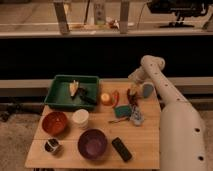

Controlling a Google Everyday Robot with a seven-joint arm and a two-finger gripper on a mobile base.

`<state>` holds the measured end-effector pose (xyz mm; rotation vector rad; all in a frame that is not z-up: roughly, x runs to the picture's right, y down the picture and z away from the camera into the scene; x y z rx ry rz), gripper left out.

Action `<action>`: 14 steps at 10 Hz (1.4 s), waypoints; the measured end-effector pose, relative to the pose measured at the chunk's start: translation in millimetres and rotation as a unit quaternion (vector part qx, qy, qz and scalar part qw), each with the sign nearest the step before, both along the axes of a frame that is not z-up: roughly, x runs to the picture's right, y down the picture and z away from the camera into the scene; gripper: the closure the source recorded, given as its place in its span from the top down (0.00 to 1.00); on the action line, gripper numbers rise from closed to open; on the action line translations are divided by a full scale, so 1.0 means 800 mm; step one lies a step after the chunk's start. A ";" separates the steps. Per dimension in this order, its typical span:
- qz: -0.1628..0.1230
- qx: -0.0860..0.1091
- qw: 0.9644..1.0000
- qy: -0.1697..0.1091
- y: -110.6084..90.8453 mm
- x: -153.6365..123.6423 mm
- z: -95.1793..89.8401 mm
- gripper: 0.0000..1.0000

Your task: Place pepper in metal cup

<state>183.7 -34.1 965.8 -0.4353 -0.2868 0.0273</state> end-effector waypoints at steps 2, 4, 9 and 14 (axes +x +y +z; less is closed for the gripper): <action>-0.036 0.006 0.999 -0.005 0.000 -0.024 -0.010 0.80; -0.057 0.010 0.998 -0.005 0.002 -0.034 -0.013 0.80; -0.116 0.021 0.993 -0.013 0.026 -0.050 0.002 0.80; -0.157 0.036 0.987 -0.012 0.053 -0.055 0.025 0.80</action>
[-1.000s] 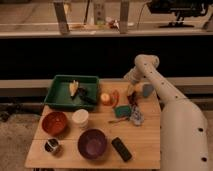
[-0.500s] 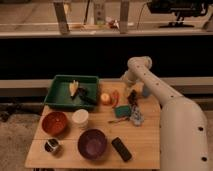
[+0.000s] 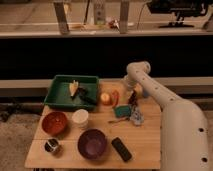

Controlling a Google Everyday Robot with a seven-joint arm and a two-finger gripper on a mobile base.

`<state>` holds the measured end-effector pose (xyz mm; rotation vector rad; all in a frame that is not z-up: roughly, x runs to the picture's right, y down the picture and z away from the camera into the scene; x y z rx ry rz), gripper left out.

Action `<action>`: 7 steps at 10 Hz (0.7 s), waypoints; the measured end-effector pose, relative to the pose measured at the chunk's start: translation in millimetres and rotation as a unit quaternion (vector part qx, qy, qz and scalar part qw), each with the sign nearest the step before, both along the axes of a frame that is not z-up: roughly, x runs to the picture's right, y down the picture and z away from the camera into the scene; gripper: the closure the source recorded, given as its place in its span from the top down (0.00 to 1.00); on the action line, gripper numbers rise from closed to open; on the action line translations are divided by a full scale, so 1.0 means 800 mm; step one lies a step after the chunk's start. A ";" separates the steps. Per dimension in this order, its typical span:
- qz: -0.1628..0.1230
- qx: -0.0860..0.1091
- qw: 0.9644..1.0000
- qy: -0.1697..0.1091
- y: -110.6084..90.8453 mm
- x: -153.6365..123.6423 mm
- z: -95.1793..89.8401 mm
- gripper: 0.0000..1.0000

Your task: Place pepper in metal cup

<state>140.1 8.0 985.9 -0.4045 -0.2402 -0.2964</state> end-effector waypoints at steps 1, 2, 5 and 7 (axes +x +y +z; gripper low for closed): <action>-0.012 0.005 1.000 0.002 0.002 -0.002 0.001 0.80; -0.023 0.009 1.000 0.005 0.002 -0.004 0.001 0.80; -0.055 0.012 0.998 0.002 -0.002 -0.020 -0.002 0.80; -0.076 0.006 0.997 -0.007 -0.006 -0.028 -0.005 0.80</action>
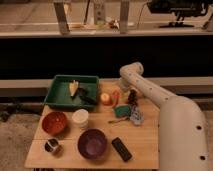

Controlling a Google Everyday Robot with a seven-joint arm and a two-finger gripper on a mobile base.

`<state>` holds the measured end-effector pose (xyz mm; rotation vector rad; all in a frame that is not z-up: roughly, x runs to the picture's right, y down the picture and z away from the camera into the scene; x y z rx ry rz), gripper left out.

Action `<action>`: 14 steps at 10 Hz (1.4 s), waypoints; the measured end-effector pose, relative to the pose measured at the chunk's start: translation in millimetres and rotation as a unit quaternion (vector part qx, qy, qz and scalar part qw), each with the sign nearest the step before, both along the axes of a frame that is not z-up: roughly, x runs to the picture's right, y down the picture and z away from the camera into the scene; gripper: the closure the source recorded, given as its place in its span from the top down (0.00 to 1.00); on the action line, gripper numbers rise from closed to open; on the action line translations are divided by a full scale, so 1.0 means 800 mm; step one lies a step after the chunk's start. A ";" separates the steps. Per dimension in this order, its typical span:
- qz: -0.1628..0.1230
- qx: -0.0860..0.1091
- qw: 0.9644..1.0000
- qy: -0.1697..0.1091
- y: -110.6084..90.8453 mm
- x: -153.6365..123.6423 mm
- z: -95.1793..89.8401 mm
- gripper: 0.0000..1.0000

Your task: Place pepper in metal cup

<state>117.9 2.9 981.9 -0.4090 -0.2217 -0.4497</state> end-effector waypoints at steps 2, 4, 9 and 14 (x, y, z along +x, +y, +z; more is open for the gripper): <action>-0.024 -0.012 1.000 -0.011 0.002 -0.013 0.000 0.80; -0.048 -0.030 0.998 -0.019 0.011 -0.022 0.002 0.80; -0.071 -0.056 0.996 -0.015 0.029 -0.026 0.010 0.51; -0.046 -0.068 0.997 -0.013 0.022 -0.019 0.007 0.02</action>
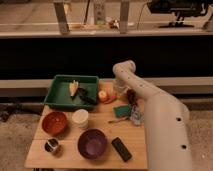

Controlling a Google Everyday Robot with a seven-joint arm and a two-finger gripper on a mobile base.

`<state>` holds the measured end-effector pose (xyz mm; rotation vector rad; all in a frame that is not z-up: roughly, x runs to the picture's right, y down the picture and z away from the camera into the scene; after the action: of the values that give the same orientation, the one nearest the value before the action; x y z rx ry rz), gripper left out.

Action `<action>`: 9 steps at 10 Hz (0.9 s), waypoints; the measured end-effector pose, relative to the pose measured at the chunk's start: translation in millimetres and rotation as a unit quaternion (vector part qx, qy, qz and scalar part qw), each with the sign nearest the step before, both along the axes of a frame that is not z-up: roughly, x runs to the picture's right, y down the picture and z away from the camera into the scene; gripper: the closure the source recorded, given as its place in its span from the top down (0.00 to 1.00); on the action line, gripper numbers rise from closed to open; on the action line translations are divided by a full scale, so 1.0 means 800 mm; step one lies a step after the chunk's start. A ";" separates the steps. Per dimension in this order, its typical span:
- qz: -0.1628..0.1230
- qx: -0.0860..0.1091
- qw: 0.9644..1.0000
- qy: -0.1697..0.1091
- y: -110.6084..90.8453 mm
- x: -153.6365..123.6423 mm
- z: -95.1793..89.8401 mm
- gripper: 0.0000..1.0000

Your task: Place pepper in metal cup

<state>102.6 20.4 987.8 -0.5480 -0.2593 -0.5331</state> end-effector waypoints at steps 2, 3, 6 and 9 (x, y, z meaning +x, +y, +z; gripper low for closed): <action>0.016 0.002 1.000 -0.006 -0.010 0.008 -0.006 0.00; 0.023 0.006 1.000 -0.013 -0.019 0.022 -0.014 0.00; 0.018 0.006 0.999 -0.044 -0.033 0.037 -0.029 0.00; 0.012 0.015 0.997 -0.076 -0.063 0.050 -0.061 0.00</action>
<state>142.7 -29.8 939.0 -0.4752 -0.4017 -0.5564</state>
